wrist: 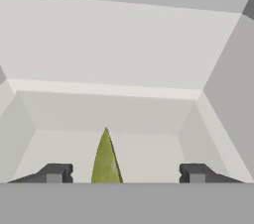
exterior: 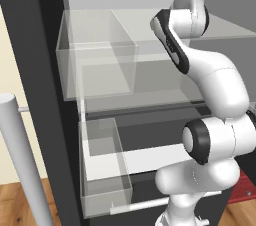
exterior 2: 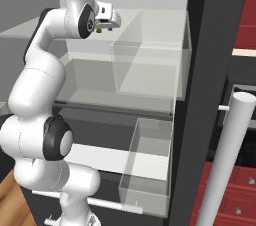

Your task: There is a bowl on the dining counter. Grab a lemon wedge from the fridge and place it in the bowl. Then get the liquor bottle and glass cup from the cabinet and place them next to the bowl.

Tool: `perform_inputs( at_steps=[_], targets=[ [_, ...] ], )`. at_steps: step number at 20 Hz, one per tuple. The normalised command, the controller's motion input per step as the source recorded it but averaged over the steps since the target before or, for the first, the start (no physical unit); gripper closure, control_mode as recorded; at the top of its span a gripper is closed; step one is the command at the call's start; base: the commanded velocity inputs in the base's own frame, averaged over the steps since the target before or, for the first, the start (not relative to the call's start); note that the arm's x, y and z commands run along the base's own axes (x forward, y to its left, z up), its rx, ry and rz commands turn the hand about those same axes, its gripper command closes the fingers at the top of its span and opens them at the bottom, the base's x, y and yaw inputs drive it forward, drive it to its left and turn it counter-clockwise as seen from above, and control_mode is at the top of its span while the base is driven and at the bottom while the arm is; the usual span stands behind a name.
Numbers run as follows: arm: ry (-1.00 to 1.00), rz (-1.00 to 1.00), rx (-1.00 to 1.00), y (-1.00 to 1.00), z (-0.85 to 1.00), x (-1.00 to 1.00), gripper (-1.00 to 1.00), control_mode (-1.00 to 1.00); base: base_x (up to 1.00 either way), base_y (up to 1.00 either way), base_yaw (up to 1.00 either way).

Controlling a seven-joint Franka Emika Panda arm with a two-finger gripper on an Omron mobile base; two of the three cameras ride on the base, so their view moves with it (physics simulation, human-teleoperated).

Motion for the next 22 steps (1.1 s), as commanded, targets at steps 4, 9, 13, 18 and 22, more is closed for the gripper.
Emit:
perform_inputs(
  at_steps=[4,9,13,18,22],
  targets=[
    [0.03,-0.01,0.0,-0.46,-0.39,0.08,1.0,-1.0,0.0,0.0,0.0],
    [0.01,-0.04,0.0,-0.59,-0.32,-0.16,1.0,-1.0,0.0,0.0,0.0],
    [0.01,-0.06,0.0,-0.57,-0.35,-0.08,1.0,-1.0,0.0,0.0,0.0],
    [0.01,-0.04,0.0,-0.28,-0.1,0.0,1.0,-1.0,0.0,0.0,0.0],
    [-0.03,0.0,0.0,0.19,0.29,-0.33,1.0,-1.0,0.0,0.0,0.0]
  ],
)
